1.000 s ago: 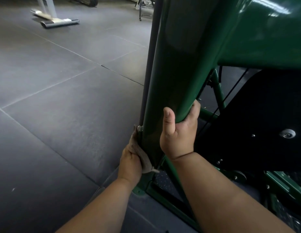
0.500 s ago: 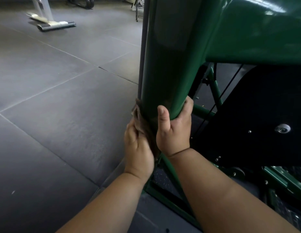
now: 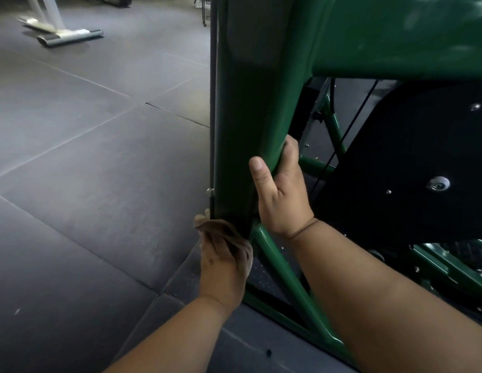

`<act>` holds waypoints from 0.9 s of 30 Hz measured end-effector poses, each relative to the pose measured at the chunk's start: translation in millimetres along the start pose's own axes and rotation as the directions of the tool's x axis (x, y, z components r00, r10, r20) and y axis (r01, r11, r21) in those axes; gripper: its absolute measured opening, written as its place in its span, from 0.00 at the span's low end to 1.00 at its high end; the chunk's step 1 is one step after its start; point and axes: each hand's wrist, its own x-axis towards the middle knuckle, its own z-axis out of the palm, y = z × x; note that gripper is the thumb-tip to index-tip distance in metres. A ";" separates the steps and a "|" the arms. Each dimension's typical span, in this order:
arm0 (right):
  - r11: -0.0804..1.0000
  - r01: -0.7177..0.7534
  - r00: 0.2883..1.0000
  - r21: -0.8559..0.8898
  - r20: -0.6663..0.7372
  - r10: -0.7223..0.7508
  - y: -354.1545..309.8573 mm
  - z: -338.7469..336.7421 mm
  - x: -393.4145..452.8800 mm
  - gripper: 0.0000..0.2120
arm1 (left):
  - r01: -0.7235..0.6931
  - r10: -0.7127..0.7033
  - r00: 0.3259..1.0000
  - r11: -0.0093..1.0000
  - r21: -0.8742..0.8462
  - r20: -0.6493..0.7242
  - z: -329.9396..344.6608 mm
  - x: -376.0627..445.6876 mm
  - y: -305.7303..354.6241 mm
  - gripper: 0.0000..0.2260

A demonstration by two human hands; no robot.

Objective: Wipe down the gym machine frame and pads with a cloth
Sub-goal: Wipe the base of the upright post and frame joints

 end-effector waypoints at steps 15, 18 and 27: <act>0.968 -0.247 0.963 -0.034 0.098 0.249 58.5 -12.8 -61.9 0.40 | 0.425 -0.377 0.900 0.645 -0.635 0.220 10.1 15.2 -8.8 0.28; 0.907 -0.405 0.905 -0.112 0.090 0.415 91.0 9.2 -109.7 0.45 | 0.487 -0.426 0.857 0.484 -0.727 0.290 15.3 29.9 -29.8 0.50; 0.879 -0.225 0.936 -0.420 0.158 0.315 133.0 4.5 -122.6 0.34 | 0.554 -0.397 0.833 0.593 -0.585 0.386 19.2 50.8 -49.7 0.14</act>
